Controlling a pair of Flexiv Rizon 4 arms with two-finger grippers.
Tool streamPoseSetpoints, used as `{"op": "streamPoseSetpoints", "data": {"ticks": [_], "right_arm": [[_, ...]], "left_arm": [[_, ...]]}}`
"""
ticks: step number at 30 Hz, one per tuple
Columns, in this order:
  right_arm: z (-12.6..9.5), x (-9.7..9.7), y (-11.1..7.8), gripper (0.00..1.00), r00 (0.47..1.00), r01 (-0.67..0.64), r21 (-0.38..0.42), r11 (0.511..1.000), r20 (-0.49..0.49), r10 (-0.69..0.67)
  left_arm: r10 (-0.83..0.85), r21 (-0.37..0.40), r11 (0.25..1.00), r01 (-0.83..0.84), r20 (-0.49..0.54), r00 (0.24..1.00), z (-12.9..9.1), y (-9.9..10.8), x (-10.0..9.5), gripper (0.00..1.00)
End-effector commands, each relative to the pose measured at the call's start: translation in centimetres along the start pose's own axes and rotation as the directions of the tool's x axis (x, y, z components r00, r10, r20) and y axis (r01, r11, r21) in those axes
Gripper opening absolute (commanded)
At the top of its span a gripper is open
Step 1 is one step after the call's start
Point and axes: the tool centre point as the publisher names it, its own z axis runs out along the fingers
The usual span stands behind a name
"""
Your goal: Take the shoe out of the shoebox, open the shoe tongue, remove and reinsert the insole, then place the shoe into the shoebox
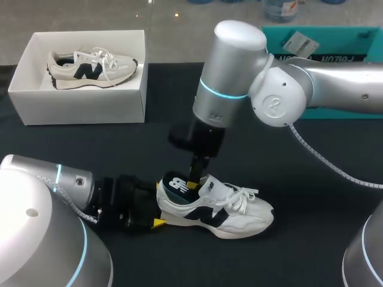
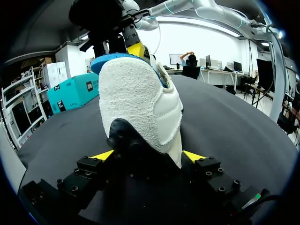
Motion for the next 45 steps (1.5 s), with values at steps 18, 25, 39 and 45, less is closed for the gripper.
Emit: {"op": "streamPoseSetpoints", "data": {"ticks": [18, 25, 39, 45], "right_arm": [[1.7, -0.1, 0.7, 0.36, 1.0, -0.006, -0.024, 1.0, -0.027, 0.005], [2.0, 0.4, 0.6, 0.0, 1.0, -0.009, -0.045, 0.999, -0.027, 0.008], [1.3, 0.5, 0.2, 0.0, 1.0, -0.008, -0.066, 0.998, -0.01, 0.008], [-0.2, 0.1, 0.5, 0.0, 1.0, 0.006, -0.069, 0.998, 0.022, -0.004]], "left_arm": [[0.0, -0.004, 1.0, 0.0, 0.0, 1.0, 0.2, 0.1, 0.1, 0.0], [0.0, -0.004, 1.0, 0.0, 0.0, 1.0, 0.2, 0.1, 0.1, 0.0], [0.0, -0.004, 1.0, 0.0, 0.0, 1.0, 0.2, 0.1, 0.1, 0.0], [0.0, -0.004, 1.0, 0.0, 0.0, 1.0, 0.2, 0.1, 0.1, 0.0]]}}
